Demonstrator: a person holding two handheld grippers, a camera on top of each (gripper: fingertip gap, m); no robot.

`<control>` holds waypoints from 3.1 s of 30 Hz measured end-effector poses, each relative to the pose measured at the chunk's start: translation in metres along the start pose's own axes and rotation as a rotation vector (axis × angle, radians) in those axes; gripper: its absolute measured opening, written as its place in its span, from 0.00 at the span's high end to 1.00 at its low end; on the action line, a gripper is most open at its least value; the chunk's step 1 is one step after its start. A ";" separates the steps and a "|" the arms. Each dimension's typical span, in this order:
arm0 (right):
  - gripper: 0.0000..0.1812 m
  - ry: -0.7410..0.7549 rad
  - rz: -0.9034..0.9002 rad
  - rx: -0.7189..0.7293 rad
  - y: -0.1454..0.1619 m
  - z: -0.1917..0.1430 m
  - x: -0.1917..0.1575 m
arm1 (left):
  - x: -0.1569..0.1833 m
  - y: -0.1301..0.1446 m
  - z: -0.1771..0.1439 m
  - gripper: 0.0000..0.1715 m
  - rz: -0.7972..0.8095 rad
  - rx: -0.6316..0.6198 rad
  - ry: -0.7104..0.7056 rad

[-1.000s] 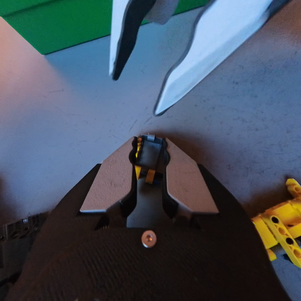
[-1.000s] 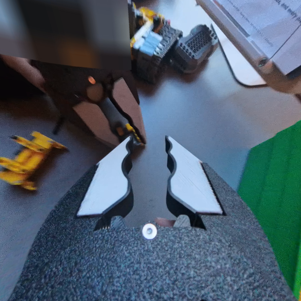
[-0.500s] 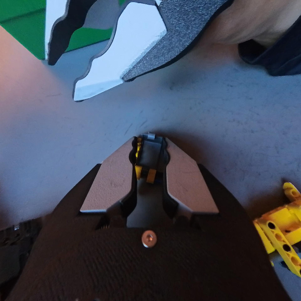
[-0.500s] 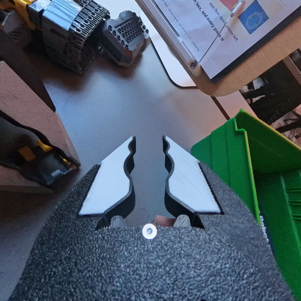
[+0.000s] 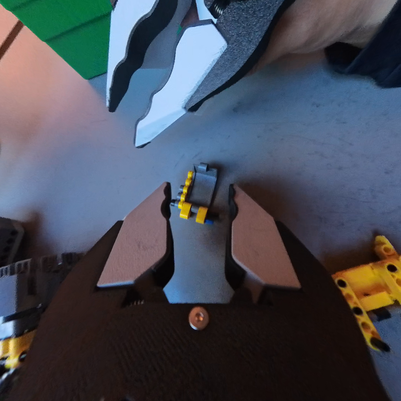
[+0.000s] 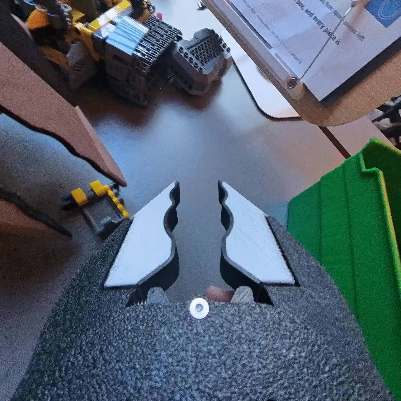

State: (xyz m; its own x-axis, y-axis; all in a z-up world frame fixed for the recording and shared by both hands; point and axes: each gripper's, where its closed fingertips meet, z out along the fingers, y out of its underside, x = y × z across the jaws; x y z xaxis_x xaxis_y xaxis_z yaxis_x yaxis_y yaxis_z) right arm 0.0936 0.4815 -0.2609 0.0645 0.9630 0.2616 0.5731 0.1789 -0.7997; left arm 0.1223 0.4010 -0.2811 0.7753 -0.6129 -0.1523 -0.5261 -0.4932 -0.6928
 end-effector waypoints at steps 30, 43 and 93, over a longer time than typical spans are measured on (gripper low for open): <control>0.80 -0.454 0.178 -0.001 0.005 -0.014 -0.053 | -0.044 0.012 -0.011 0.82 -0.005 -0.107 -0.067; 0.80 -0.382 0.244 -0.015 0.005 -0.004 -0.042 | -0.050 0.018 0.009 0.94 0.046 -0.098 -0.204; 0.76 -0.319 -0.309 0.252 -0.031 -0.068 -0.059 | 0.007 -0.058 -0.073 0.99 -0.408 0.423 0.742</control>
State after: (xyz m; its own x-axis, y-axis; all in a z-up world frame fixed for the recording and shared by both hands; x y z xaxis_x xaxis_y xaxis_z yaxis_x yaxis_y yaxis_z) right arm 0.1272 0.4051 -0.2153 -0.3518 0.8642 0.3598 0.3087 0.4700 -0.8270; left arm 0.1330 0.3803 -0.1905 0.3743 -0.7503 0.5449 0.0200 -0.5810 -0.8137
